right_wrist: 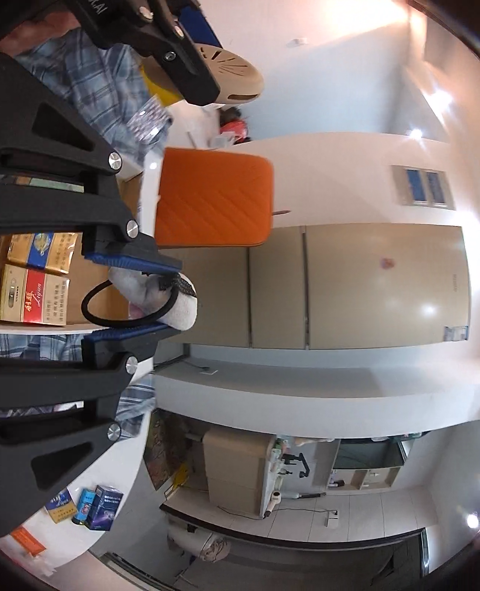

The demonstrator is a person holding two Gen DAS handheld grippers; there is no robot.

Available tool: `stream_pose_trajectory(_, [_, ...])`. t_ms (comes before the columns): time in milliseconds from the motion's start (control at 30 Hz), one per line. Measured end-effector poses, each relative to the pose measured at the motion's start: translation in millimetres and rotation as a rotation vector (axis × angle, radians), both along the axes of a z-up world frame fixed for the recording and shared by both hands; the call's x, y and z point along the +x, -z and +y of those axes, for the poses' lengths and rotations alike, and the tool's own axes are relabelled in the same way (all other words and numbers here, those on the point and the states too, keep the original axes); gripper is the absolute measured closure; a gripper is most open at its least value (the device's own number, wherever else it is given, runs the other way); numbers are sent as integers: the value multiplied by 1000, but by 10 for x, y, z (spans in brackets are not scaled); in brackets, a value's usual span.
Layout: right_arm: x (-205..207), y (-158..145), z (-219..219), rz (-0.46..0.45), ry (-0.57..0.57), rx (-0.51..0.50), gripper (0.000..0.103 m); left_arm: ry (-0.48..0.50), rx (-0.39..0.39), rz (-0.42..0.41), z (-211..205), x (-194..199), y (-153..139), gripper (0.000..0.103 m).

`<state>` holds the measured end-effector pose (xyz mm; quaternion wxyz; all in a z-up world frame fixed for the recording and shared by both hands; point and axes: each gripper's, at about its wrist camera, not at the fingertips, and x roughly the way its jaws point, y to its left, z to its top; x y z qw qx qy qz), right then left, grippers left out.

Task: Organize soft objects
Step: 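Carry the beige pad and plush toy over the box with both tools, then release the beige pad and plush toy into the box with both tools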

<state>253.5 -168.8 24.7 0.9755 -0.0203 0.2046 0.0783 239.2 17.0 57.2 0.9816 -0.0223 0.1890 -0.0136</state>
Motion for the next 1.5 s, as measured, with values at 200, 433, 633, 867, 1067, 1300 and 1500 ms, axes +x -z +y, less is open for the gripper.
stream_pose_trajectory(200, [131,332,107,97,-19,-65,79,18,14,167,5,329,375,19])
stream_pose_trajectory(433, [244,512,124,174,-51,-60,79,57,-74,273,70,565,776,19])
stream_pose_trajectory(633, [303,683,186,220,-53,-102,79,63,-94,317,164,628,944,19])
stream_pose_trajectory(867, [286,714,268,236,-66,-117,79,45,-62,280,123,606,947,18])
stream_pose_trajectory(1067, [299,711,241,241,-61,-102,62,22,-57,273,96,572,910,18])
stream_pose_trajectory(1300, [268,651,211,195,-53,-101,38,47,-120,168,139,428,798,17])
stream_pose_trajectory(1500, [271,623,170,176,-47,-94,35,-19,37,9,16,222,658,8])
